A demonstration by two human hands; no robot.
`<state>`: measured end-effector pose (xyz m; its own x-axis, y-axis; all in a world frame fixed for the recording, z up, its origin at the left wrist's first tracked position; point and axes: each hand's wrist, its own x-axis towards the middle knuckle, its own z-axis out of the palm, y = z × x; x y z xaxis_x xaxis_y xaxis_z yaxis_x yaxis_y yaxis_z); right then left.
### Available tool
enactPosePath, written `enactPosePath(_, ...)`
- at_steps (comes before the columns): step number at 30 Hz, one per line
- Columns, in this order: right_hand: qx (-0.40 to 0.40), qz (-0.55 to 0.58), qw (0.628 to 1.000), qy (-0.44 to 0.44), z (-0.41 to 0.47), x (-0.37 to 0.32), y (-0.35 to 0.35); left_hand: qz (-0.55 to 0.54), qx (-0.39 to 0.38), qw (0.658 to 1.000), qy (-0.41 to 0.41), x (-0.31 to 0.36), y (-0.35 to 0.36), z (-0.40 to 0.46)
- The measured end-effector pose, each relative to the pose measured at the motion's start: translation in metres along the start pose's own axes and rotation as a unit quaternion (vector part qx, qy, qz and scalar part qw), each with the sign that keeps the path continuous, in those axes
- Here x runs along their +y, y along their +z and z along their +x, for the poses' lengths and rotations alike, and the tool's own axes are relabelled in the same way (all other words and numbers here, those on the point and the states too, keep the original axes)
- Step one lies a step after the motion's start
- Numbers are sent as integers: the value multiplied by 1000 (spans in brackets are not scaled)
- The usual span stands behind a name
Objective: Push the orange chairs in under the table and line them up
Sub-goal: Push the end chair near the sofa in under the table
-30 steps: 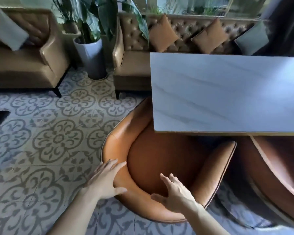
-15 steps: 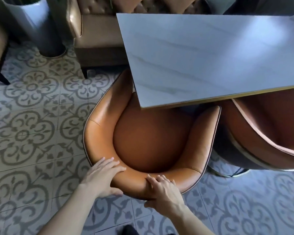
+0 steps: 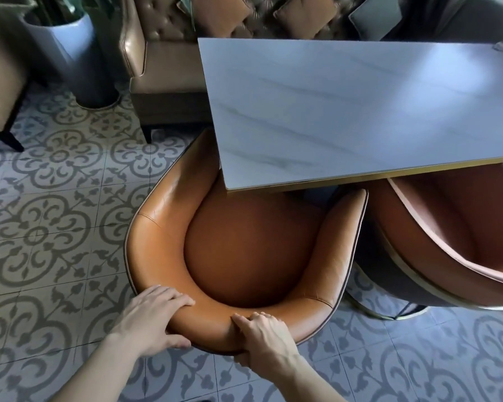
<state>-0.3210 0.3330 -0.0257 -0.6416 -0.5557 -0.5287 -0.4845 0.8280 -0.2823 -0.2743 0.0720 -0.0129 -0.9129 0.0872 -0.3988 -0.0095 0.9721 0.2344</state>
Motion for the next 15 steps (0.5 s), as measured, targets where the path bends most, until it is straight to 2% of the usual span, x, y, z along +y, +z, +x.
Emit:
enactPosePath(8,-52,-11,998,-32,-44,73,4,-55,2,998,-44,91,35,-26)
enactPosePath(15,-44,-32,997,-54,-84,155,3,-69,37,994,-70,194,58,-27)
